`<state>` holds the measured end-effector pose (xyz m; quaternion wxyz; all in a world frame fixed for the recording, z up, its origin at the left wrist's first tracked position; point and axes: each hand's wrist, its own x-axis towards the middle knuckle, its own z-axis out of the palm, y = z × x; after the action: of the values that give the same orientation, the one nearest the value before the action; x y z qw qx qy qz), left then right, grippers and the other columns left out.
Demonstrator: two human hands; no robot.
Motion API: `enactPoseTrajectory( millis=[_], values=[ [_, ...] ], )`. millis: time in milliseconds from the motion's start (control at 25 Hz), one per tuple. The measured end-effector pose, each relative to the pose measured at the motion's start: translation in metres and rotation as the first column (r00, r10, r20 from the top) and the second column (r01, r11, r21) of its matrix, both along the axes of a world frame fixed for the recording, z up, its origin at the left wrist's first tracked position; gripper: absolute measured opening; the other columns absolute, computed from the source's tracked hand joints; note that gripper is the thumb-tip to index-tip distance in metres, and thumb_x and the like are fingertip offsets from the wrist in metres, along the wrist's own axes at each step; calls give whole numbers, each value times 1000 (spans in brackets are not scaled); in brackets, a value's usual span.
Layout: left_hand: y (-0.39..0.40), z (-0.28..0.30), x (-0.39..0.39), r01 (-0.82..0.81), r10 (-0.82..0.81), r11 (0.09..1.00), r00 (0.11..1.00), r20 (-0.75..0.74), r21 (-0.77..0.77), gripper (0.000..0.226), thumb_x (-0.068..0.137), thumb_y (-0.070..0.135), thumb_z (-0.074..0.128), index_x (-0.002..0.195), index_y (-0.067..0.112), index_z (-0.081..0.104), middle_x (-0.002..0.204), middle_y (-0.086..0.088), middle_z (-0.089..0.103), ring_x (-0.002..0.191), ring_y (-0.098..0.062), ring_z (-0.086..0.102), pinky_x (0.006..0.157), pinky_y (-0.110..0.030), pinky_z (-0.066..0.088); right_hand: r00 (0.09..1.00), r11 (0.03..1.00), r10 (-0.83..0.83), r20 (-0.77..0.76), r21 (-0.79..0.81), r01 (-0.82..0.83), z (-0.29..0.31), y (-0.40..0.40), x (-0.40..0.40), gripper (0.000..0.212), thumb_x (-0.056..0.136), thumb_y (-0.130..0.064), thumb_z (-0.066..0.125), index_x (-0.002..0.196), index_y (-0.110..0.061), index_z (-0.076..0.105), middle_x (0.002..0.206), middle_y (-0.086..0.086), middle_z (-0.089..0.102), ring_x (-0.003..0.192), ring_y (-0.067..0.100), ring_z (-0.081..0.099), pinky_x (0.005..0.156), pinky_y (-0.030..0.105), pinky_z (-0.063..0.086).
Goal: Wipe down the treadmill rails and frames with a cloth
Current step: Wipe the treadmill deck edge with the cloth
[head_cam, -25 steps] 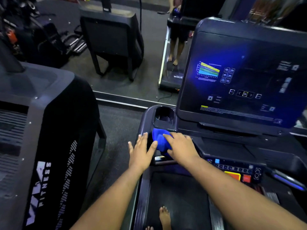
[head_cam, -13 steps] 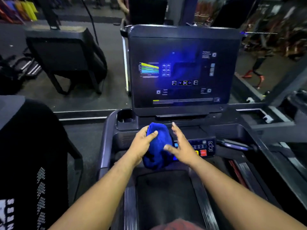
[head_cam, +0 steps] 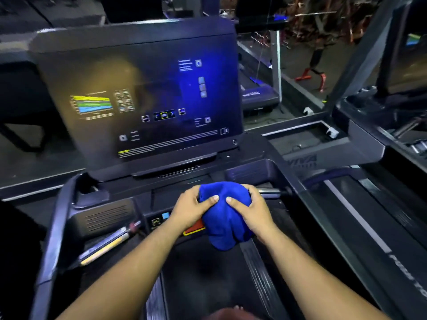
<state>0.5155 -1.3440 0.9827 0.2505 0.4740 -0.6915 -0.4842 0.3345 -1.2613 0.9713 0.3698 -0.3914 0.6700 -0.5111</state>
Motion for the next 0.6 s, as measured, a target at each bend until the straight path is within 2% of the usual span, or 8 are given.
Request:
enactPoseTrajectory(
  millis=[120, 200, 280, 320, 360, 440, 520, 600],
  values=[
    [-5, -6, -55, 12, 59, 979, 937, 345, -201, 32, 87, 57, 60, 105, 30, 62, 91, 8, 71, 93, -20, 66, 77, -33, 49, 970, 996, -68, -232, 46, 80, -10, -8, -50, 57, 80, -38, 79, 127, -26, 50, 124, -11, 62, 109, 10, 60, 91, 28, 47],
    [-12, -6, -86, 118, 81, 935, 847, 525, -334, 35, 94, 55, 52, 115, 28, 59, 101, -1, 71, 102, -27, 62, 84, -38, 43, 898, 989, -79, -433, 82, 127, -18, -19, -72, 68, 84, -43, 73, 139, -22, 40, 139, -2, 50, 121, 20, 54, 94, 36, 46],
    [-28, -11, -109, 219, 88, 897, 762, 642, -383, 39, 96, 53, 47, 124, 27, 56, 112, -3, 68, 114, -25, 56, 93, -41, 36, 688, 967, -67, -723, 124, 223, -32, -35, -80, 69, 88, -44, 65, 145, -20, 34, 145, 7, 43, 126, 29, 51, 98, 50, 43],
    [-38, -16, -116, 258, 71, 892, 732, 678, -372, 39, 97, 52, 46, 125, 27, 55, 117, -2, 66, 119, -23, 51, 96, -42, 34, 558, 957, -21, -830, 144, 251, -42, -42, -79, 67, 89, -43, 59, 147, -20, 34, 148, 9, 40, 132, 32, 46, 103, 57, 38],
    [-46, -24, -119, 293, 46, 891, 701, 712, -346, 40, 98, 52, 45, 127, 26, 55, 124, -1, 63, 125, -22, 47, 100, -44, 32, 490, 959, 37, -871, 169, 228, -53, -48, -73, 64, 91, -42, 50, 149, -21, 34, 153, 9, 37, 139, 32, 39, 108, 64, 31],
    [-61, -42, -116, 350, -43, 905, 642, 765, -243, 50, 100, 54, 36, 138, 23, 47, 148, 1, 48, 141, -18, 34, 111, -50, 24, 520, 983, 94, -849, 162, 86, -77, -51, -57, 55, 95, -37, 35, 148, -26, 39, 156, 4, 37, 146, 28, 32, 111, 71, 23],
    [-69, -54, -107, 366, -135, 918, 647, 750, -151, 61, 101, 57, 27, 151, 24, 31, 162, 5, 25, 151, -13, 16, 118, -56, 11, 596, 992, 97, -797, 126, 6, -94, -47, -52, 48, 97, -34, 33, 141, -27, 50, 148, -2, 49, 142, 23, 37, 114, 64, 23],
    [-75, -61, -106, 400, -224, 911, 676, 703, -95, 65, 100, 58, 23, 156, 26, 18, 166, 9, 11, 152, -10, 4, 120, -57, 2, 545, 996, 75, -835, 88, -2, -95, -58, -62, 37, 97, -37, 38, 121, -25, 64, 125, -2, 65, 124, 23, 54, 112, 53, 29]
  ],
)
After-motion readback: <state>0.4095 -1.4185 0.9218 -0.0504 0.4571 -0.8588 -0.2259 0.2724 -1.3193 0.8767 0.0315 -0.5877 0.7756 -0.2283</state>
